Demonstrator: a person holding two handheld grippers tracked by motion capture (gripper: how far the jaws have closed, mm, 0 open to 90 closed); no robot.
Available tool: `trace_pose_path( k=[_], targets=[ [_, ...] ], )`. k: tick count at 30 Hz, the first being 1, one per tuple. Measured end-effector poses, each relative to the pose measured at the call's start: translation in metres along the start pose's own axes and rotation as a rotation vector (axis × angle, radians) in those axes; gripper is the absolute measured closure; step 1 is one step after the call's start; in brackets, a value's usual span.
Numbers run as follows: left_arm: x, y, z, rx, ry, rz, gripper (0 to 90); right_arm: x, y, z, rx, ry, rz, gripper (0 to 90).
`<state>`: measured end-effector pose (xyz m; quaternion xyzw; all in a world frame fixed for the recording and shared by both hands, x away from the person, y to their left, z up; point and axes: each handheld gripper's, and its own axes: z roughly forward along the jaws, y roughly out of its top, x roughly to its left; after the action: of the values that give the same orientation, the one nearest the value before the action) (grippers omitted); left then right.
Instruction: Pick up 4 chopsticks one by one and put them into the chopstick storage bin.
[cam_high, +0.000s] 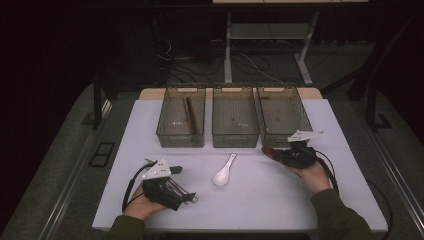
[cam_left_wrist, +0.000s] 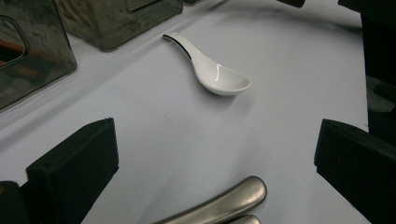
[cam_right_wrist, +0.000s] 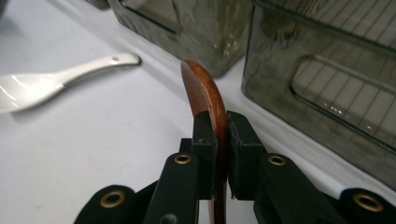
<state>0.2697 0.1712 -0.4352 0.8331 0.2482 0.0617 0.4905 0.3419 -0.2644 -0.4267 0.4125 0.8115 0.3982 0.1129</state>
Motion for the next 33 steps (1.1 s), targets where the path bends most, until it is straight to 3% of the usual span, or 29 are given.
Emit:
trace_pose_path(
  k=[16,33],
  targets=[
    [0.0,0.0,0.0,-0.001,0.0,-0.001,0.0,0.005,0.01,-0.013,-0.107,0.028,0.027,82.6],
    [0.0,0.0,0.0,0.001,0.001,-0.002,0.0,0.007,0.022,-0.017,-0.163,0.042,0.042,82.6]
  ],
)
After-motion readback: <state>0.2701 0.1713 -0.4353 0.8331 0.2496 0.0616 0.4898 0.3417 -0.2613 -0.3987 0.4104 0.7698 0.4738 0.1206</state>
